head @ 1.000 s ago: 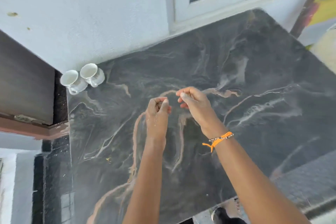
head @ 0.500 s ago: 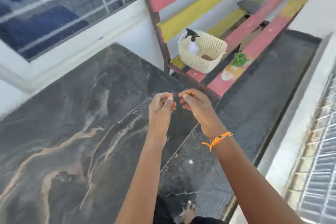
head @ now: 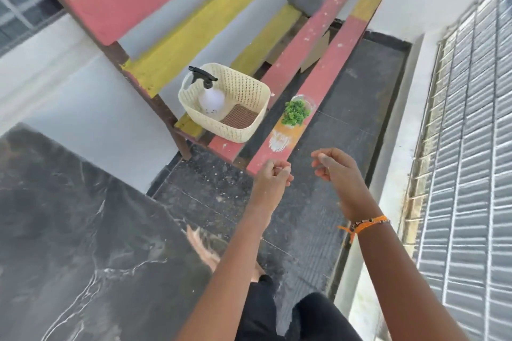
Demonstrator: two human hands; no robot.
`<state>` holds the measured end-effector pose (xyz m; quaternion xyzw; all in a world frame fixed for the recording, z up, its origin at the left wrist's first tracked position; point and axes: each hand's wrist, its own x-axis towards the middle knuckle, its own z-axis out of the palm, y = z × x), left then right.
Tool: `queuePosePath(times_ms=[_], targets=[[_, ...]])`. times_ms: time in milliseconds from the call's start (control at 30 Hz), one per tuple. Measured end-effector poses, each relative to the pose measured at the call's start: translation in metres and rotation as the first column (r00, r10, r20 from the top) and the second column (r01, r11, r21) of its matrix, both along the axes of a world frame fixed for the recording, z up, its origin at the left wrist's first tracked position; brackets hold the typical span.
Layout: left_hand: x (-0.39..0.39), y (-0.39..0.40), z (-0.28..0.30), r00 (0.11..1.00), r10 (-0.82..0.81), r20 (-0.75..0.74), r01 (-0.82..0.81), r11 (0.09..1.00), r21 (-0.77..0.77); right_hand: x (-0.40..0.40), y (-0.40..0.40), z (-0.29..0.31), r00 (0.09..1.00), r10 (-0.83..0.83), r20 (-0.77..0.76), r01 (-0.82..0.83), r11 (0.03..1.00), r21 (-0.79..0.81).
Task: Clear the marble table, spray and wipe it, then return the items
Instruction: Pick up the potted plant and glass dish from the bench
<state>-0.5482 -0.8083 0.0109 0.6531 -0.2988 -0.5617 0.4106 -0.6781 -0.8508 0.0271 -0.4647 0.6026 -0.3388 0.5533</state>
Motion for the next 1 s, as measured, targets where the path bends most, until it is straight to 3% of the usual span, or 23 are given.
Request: queuePosePath(times_ms=[200, 400, 567, 733, 867, 1000], targets=[[-0.011, -0.096, -0.031, 0.989, -0.127, 0.082, 0.114, 0.982, 0.148, -0.020, -0.093, -0.036, 0.999, -0.049, -0.004, 0.049, 0.991, 0.124], [-0.018, -0.185, -0.095, 0.975, -0.106, 0.196, 0.035, 0.941, 0.337, -0.028, -0.202, -0.097, 0.998, 0.059, -0.037, -0.047, 0.962, 0.270], [-0.044, -0.233, -0.144, 0.991, 0.033, 0.127, -0.090, 0.878, 0.470, -0.030, -0.292, -0.156, 0.985, 0.143, -0.091, -0.099, 0.921, 0.377], [-0.062, -0.271, -0.202, 0.964, 0.091, 0.249, -0.210, 0.837, 0.506, -0.034, -0.360, -0.217, 0.950, 0.263, -0.168, -0.181, 0.903, 0.388], [-0.058, -0.300, -0.228, 0.935, 0.173, 0.310, -0.308, 0.829, 0.467, -0.037, -0.396, -0.250, 0.881, 0.336, -0.332, -0.237, 0.923, 0.304], [-0.056, -0.310, -0.254, 0.896, 0.239, 0.374, -0.400, 0.802, 0.445, -0.044, -0.421, -0.276, 0.837, 0.399, -0.374, -0.284, 0.901, 0.327]])
